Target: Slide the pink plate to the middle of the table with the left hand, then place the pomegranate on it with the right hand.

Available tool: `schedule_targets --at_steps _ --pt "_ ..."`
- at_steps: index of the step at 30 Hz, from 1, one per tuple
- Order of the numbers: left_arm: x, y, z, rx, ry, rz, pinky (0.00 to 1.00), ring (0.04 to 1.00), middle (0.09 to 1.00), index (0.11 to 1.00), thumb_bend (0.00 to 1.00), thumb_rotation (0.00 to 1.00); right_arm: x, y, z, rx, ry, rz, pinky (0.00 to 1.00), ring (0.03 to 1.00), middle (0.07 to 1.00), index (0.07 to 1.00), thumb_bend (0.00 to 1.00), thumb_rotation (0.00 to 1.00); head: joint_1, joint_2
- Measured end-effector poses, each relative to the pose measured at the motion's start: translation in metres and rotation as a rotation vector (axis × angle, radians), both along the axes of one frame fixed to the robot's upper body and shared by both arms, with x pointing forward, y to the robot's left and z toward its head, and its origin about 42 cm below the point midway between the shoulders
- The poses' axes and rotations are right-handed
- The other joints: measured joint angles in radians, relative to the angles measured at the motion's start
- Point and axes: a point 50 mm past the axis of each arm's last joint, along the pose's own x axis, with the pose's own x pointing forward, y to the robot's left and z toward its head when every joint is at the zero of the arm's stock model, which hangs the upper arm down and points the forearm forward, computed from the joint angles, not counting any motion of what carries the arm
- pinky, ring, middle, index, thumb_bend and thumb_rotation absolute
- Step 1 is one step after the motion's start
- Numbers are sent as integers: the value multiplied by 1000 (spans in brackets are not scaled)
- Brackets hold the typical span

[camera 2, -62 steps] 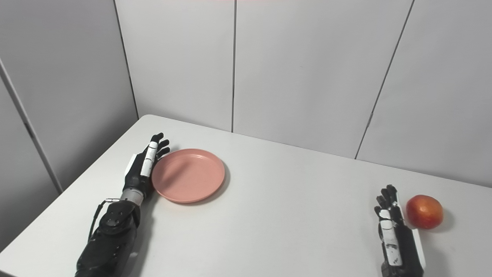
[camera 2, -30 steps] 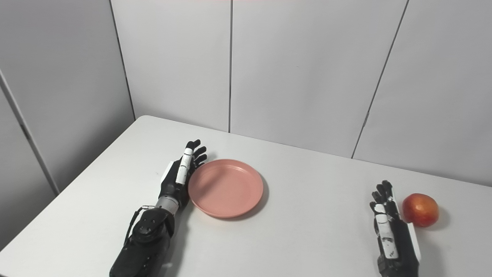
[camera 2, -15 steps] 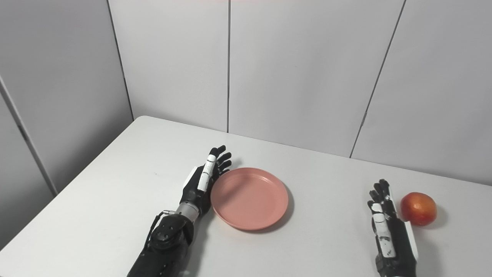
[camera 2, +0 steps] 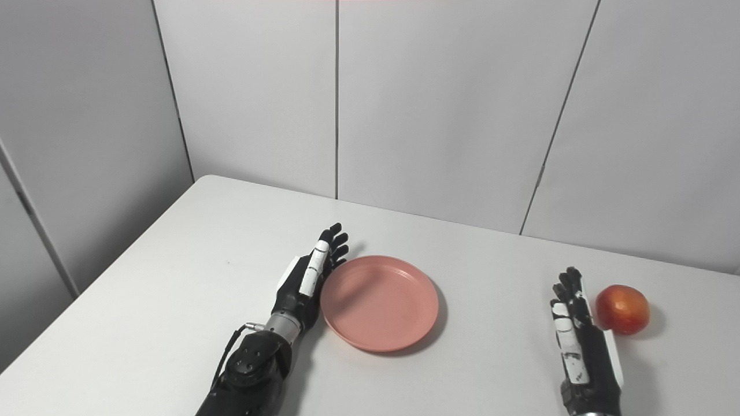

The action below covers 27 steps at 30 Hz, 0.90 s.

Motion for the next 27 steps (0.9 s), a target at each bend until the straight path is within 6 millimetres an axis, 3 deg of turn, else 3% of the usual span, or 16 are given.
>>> schedule_targets --at_steps 10,19,27 --pt "-13 -7 5 -14 23 -30 998 997 1000 1000 598 1000 -4 10 1 -18 -5 -23 1000 1000 1000 1000 647 836 -140 25" --pt "-21 -3 5 -18 23 -63 998 1000 1000 1000 614 1000 -6 31 0 -30 24 -35 1000 1000 1000 1000 719 827 -320 52" --pt "-28 2 6 -25 37 -104 988 1000 1000 1000 574 1000 -5 50 0 -8 30 -17 1000 1000 1000 1000 730 824 -351 64"
